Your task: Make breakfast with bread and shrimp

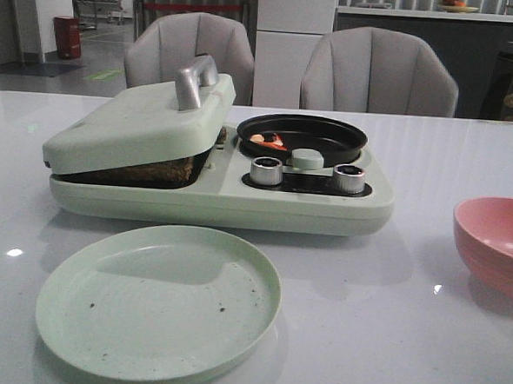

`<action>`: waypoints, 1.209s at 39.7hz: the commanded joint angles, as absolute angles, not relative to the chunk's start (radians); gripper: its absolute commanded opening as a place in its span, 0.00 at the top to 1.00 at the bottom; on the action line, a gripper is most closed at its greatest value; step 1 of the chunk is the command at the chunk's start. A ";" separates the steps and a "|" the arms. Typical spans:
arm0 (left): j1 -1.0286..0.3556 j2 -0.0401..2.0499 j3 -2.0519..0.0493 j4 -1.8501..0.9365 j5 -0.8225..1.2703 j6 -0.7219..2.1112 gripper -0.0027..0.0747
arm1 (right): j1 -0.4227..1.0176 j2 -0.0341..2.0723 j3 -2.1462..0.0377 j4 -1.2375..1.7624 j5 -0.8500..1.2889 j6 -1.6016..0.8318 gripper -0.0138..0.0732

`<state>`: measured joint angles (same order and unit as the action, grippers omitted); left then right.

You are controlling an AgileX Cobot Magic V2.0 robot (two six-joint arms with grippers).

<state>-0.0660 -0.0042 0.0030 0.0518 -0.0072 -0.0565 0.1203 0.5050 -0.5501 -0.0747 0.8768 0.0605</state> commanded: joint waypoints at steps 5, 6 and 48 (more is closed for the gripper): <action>-0.065 -0.026 0.009 0.051 -0.095 -0.057 0.84 | 0.122 0.510 -0.575 -0.077 0.816 0.060 0.80; -0.065 -0.026 0.009 0.051 -0.095 -0.057 0.84 | 0.122 0.510 -0.575 -0.077 0.816 0.060 0.80; -0.065 -0.026 0.009 0.051 -0.095 -0.057 0.84 | -0.040 -0.018 0.012 -0.072 0.020 0.060 0.80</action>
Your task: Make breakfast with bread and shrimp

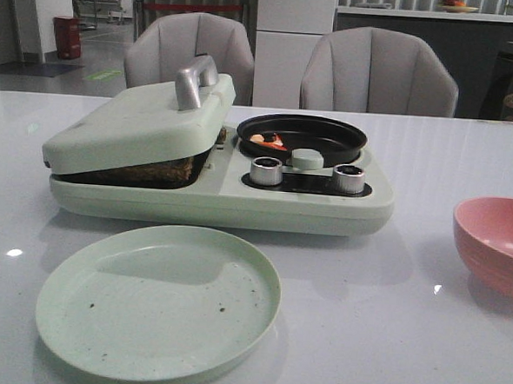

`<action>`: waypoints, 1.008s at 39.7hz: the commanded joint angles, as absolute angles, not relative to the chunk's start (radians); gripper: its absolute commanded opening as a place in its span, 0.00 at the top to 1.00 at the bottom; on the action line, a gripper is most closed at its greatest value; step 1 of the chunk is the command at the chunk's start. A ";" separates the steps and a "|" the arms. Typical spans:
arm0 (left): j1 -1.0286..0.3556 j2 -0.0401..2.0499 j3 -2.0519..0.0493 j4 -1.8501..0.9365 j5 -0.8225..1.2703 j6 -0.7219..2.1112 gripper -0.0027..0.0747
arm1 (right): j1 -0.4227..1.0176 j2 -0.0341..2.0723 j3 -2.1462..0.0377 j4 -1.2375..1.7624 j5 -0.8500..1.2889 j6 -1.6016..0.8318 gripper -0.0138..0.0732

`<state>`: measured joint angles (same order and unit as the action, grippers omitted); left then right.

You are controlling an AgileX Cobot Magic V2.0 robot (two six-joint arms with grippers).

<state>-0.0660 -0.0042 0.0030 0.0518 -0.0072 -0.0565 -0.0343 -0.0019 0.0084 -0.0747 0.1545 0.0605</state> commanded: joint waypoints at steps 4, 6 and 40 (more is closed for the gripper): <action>-0.065 -0.024 0.009 0.051 -0.095 -0.057 0.84 | -0.040 -0.034 0.011 -0.072 0.011 0.060 0.80; -0.065 -0.024 0.009 0.051 -0.095 -0.057 0.84 | -0.040 -0.034 0.011 -0.062 0.000 0.061 0.80; -0.065 -0.024 0.009 0.051 -0.095 -0.057 0.84 | -0.040 -0.034 0.011 -0.037 -0.093 0.061 0.80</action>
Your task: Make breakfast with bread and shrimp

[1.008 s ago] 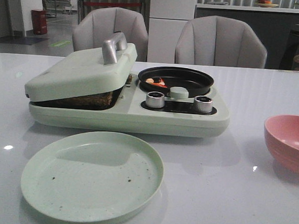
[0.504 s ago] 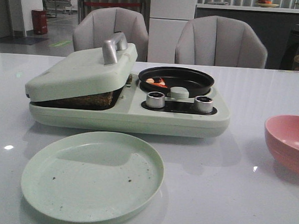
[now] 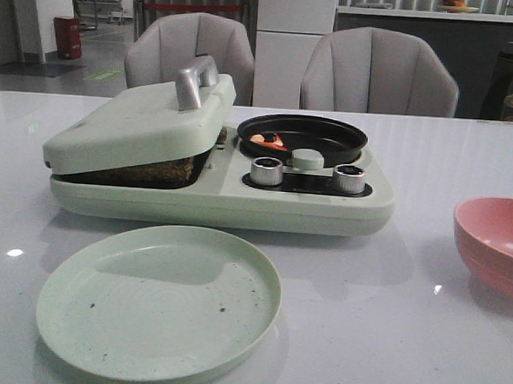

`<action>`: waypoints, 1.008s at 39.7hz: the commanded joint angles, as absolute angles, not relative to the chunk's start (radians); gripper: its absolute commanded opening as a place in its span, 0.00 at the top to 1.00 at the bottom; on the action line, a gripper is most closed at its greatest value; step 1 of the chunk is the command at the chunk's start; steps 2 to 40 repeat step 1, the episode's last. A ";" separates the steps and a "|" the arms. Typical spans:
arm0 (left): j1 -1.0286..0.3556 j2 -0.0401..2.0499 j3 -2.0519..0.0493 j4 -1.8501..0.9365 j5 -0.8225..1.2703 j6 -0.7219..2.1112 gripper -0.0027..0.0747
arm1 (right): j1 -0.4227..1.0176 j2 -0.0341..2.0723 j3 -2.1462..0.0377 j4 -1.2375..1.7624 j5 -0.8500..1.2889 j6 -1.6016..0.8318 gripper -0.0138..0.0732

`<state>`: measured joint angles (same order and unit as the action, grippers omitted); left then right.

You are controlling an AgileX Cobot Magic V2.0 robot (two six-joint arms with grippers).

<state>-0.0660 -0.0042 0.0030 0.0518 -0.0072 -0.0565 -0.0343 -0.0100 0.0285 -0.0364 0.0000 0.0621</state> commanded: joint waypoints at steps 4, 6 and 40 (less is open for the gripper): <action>-0.065 -0.024 0.009 0.051 -0.095 -0.057 0.84 | -0.040 -0.034 0.011 -0.037 -0.093 0.061 0.80; -0.065 -0.024 0.009 0.051 -0.095 -0.057 0.84 | -0.040 -0.034 0.011 -0.037 -0.093 0.061 0.80; -0.065 -0.024 0.009 0.051 -0.095 -0.057 0.84 | -0.040 -0.034 0.011 -0.037 -0.093 0.061 0.80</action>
